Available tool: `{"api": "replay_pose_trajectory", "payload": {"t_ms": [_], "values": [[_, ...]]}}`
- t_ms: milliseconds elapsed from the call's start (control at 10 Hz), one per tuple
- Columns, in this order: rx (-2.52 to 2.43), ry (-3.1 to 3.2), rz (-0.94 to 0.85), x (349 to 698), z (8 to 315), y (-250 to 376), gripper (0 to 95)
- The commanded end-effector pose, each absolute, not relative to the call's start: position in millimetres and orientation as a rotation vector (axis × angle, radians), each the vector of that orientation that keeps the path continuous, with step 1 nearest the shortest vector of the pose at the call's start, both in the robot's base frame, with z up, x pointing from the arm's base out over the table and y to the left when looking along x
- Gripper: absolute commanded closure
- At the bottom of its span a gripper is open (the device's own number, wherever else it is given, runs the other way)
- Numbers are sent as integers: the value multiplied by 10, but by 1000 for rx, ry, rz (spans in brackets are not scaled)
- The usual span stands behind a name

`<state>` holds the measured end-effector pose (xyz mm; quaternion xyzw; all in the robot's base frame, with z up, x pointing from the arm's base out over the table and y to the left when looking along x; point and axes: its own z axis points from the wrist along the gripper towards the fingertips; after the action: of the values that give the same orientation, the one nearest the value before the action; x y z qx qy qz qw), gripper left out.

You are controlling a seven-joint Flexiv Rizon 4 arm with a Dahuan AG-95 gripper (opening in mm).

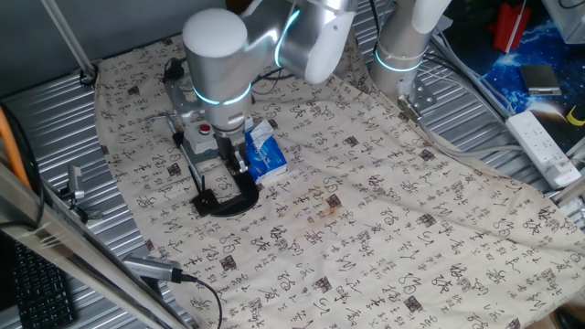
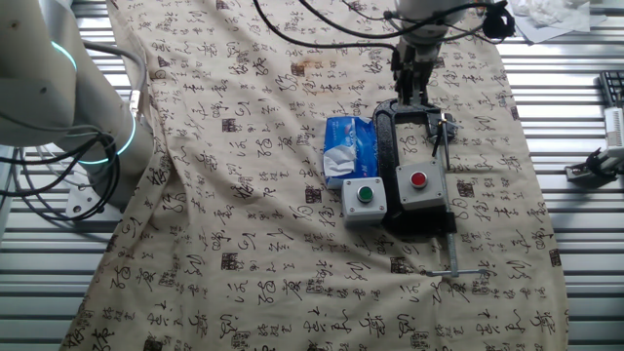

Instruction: Turn the hands of a clock

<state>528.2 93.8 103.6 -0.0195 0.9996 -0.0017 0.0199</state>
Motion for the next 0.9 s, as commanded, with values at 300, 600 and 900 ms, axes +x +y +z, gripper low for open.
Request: {"api": "replay_pose_trajectory", "payload": {"t_ms": [300,600,900], "values": [[-65,3103,-13,5311,882,980,950],[-70,3102,-15,5346,772,1009,950],[-70,3101,-16,5361,707,1022,950]]}}
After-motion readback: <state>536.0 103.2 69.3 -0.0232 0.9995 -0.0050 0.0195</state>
